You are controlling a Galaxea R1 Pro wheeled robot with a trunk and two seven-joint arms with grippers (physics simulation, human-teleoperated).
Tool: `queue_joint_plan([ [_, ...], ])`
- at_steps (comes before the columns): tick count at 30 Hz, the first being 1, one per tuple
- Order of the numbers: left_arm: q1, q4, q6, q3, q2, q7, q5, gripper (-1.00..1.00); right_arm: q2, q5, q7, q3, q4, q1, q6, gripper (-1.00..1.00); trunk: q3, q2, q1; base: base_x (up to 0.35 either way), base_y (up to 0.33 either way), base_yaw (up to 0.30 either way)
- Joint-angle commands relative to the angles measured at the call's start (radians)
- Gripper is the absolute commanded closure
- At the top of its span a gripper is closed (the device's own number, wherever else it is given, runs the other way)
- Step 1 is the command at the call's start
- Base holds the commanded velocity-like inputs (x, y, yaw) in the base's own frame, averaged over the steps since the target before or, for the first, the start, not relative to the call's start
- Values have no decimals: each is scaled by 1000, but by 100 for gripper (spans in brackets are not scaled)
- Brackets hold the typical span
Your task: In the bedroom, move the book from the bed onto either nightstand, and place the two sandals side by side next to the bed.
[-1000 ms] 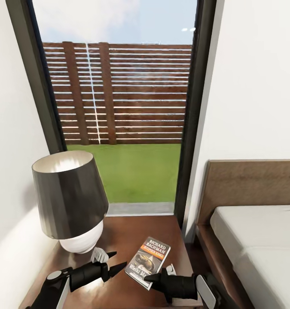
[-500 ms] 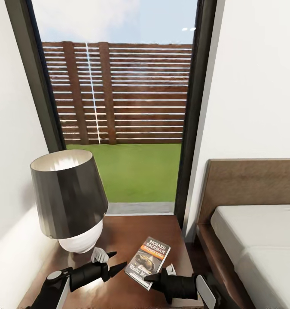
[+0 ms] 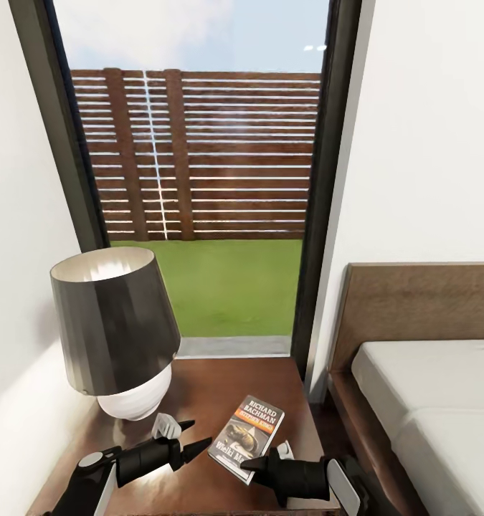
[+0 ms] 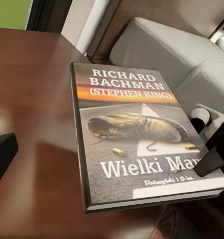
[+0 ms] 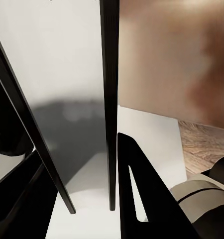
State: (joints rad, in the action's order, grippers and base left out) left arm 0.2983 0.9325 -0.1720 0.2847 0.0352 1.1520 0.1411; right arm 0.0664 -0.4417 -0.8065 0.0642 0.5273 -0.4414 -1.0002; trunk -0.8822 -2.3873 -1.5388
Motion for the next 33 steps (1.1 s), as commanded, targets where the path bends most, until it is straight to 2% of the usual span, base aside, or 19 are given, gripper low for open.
queue_joint_plan([
  [1,1,2,-11,5,1,8,7,-100,1,9,-7,6,-1,0,-3,100,-1,0,0,0,0,0],
  [9,1,2,-11,5,2,8,6,-100,1,9,-7,6,-1,0,-3,100,-1,0,0,0,0,0],
  [14,1,2,-11,5,2,8,7,-100,1,9,-7,6,0,0,-3,100,-17,-35,-19,0,0,0],
  [23,1,1,-11,5,1,8,6,-100,1,9,-7,6,-1,0,-3,100,-17,-35,-19,6,0,0],
  [33,1,2,-11,5,1,8,6,-100,1,9,-7,6,-1,0,-3,100,-17,-35,-19,123,0,0],
])
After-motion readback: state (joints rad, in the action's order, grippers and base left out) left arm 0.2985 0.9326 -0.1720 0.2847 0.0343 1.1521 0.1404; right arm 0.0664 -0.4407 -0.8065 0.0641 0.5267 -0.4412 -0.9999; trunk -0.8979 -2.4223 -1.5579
